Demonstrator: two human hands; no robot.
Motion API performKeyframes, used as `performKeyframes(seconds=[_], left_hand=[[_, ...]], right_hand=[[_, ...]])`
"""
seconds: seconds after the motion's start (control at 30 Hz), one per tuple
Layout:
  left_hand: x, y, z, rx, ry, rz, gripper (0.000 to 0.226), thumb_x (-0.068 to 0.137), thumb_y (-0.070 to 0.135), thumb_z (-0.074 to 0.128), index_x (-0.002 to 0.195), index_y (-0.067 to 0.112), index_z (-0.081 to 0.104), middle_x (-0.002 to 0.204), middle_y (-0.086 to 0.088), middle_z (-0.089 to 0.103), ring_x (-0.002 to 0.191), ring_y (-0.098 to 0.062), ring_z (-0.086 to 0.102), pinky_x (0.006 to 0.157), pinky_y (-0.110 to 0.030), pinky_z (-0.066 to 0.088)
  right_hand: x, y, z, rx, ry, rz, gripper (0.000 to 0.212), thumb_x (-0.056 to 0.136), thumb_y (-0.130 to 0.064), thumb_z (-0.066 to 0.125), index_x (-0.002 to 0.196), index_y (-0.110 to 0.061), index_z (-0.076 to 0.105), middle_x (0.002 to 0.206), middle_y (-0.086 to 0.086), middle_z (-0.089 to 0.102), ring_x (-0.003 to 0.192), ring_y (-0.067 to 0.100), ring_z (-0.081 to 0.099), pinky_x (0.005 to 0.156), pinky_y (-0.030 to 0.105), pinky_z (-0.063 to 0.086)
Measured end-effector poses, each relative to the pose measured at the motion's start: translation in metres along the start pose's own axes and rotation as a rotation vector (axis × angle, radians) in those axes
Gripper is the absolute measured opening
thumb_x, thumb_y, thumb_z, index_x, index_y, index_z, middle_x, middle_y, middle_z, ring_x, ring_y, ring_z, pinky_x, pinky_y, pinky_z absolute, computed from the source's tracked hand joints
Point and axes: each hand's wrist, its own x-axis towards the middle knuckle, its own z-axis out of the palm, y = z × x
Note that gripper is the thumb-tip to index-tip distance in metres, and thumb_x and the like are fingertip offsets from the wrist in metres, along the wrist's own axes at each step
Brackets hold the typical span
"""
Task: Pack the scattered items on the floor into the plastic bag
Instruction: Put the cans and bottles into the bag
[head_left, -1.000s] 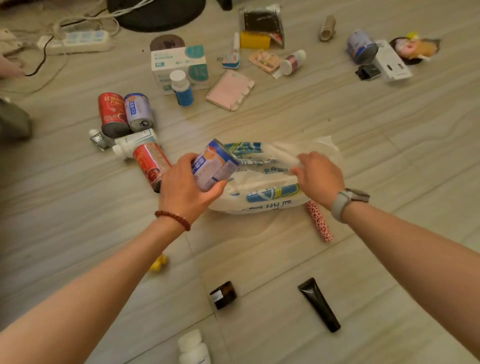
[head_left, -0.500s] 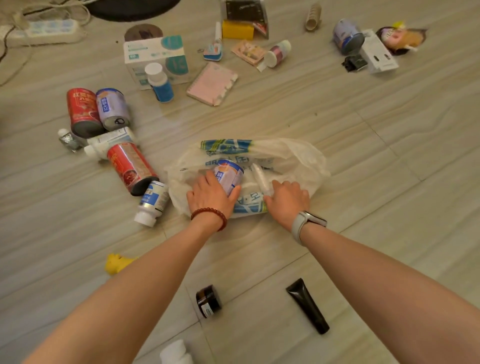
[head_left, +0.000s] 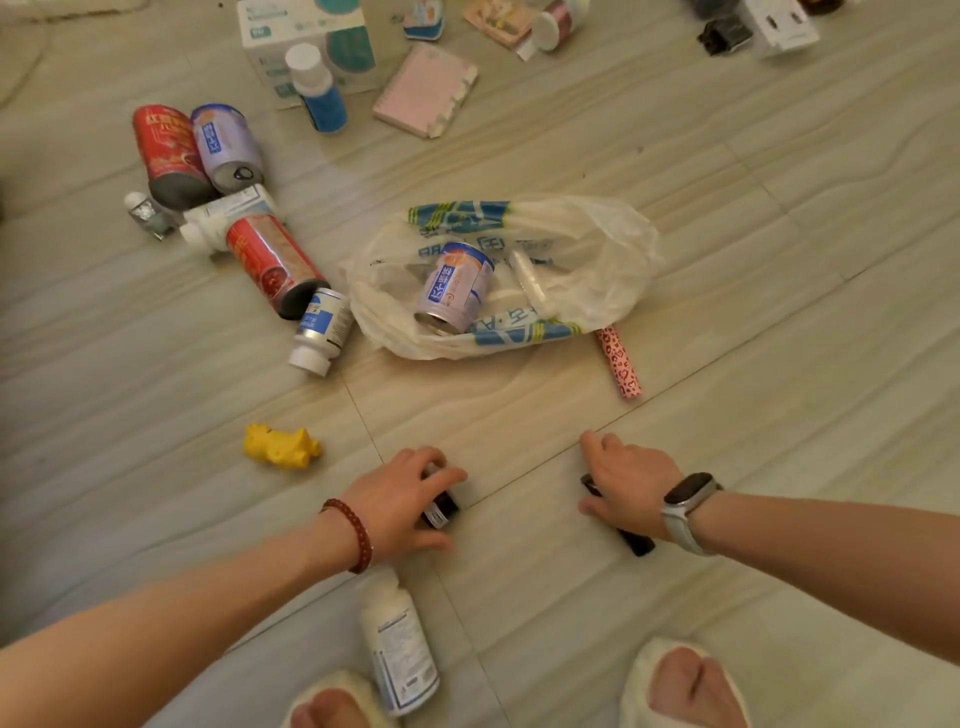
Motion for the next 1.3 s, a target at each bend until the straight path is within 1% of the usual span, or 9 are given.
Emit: performKeyframes(seconds=[0.07,0.17,0.37,0.53,0.7,0.83,1.0,1.13,1.3], left_hand=[[-0.001,0.005,0.003,-0.029,0.007,-0.014,0.056,0.084,0.042,0.054,0.133,0.025,0.035,0.137,-0.005,0.034,0.119,-0.021,0.038,0.097,-0.031,0.042],[0.003,0.008,-0.020,-0.210,0.224,0.012,0.058,0.080,0.042,0.055,0.131,0.018,0.041,0.129,-0.008,0.046,0.115,-0.022,0.045,0.097,-0.029,0.042],[0.038,0.014,-0.111,-0.447,0.772,-0.163,0.053,0.074,0.021,0.072,0.119,0.008,0.046,0.116,-0.011,0.057,0.103,-0.025,0.055,0.086,-0.031,0.043],[0.093,0.010,-0.137,-0.384,0.825,-0.286,0.055,0.081,0.026,0.065,0.129,0.013,0.042,0.129,-0.010,0.046,0.111,-0.030,0.051,0.100,-0.040,0.038],[0.114,0.008,-0.125,-0.030,0.637,-0.385,0.056,0.086,0.037,0.054,0.136,0.021,0.033,0.144,-0.004,0.037,0.138,-0.023,0.023,0.112,-0.053,0.009],[0.103,0.009,-0.106,0.077,0.560,-0.241,0.056,0.089,0.041,0.047,0.139,0.023,0.028,0.150,-0.007,0.025,0.141,-0.027,0.013,0.110,-0.059,0.000],[0.050,0.004,-0.070,0.069,0.750,0.061,0.040,0.081,0.041,0.044,0.111,0.017,0.053,0.114,-0.013,0.060,0.104,-0.032,0.058,0.090,-0.047,0.044],[0.005,-0.011,-0.020,0.002,0.460,0.225,0.038,0.086,0.052,0.041,0.107,0.022,0.051,0.103,-0.005,0.063,0.093,-0.021,0.057,0.071,-0.034,0.054],[-0.027,-0.002,0.021,0.067,0.018,0.434,0.055,0.067,0.065,0.054,0.108,0.029,0.049,0.106,0.001,0.062,0.098,-0.019,0.057,0.073,-0.028,0.051]], right_hand=[[0.002,-0.006,0.000,0.107,0.005,-0.018,0.033,0.089,-0.030,0.049,0.111,-0.010,0.036,0.112,0.014,0.052,0.093,0.033,0.058,0.070,0.038,0.043],[0.011,-0.015,-0.031,0.292,0.129,-0.110,0.034,0.090,-0.030,0.051,0.116,-0.009,0.047,0.116,0.012,0.054,0.099,0.029,0.056,0.084,0.037,0.048],[0.040,-0.020,-0.123,0.763,0.732,-0.097,0.034,0.085,-0.026,0.062,0.113,-0.008,0.058,0.116,0.010,0.059,0.100,0.023,0.058,0.089,0.030,0.044],[0.080,-0.019,-0.136,1.040,0.728,0.131,0.036,0.087,-0.016,0.057,0.121,-0.004,0.052,0.127,0.014,0.053,0.112,0.025,0.054,0.090,0.025,0.039],[0.080,-0.009,-0.125,0.884,0.631,0.104,0.044,0.092,-0.012,0.045,0.135,-0.007,0.040,0.140,0.013,0.046,0.129,0.028,0.043,0.104,0.032,0.034],[0.060,0.021,-0.091,0.654,0.717,0.148,0.028,0.092,-0.016,0.043,0.117,-0.007,0.050,0.123,0.011,0.051,0.109,0.028,0.054,0.087,0.040,0.046],[0.052,0.045,-0.044,0.486,0.418,0.372,0.044,0.089,-0.031,0.052,0.120,-0.001,0.045,0.125,0.021,0.046,0.116,0.038,0.046,0.091,0.043,0.042],[0.061,0.023,-0.039,0.679,0.369,0.496,0.038,0.089,-0.018,0.052,0.118,0.005,0.041,0.126,0.025,0.047,0.115,0.040,0.049,0.091,0.043,0.042],[0.049,-0.017,-0.019,0.769,0.204,0.481,0.036,0.088,-0.018,0.050,0.117,0.003,0.044,0.121,0.024,0.054,0.110,0.038,0.054,0.081,0.035,0.043]])
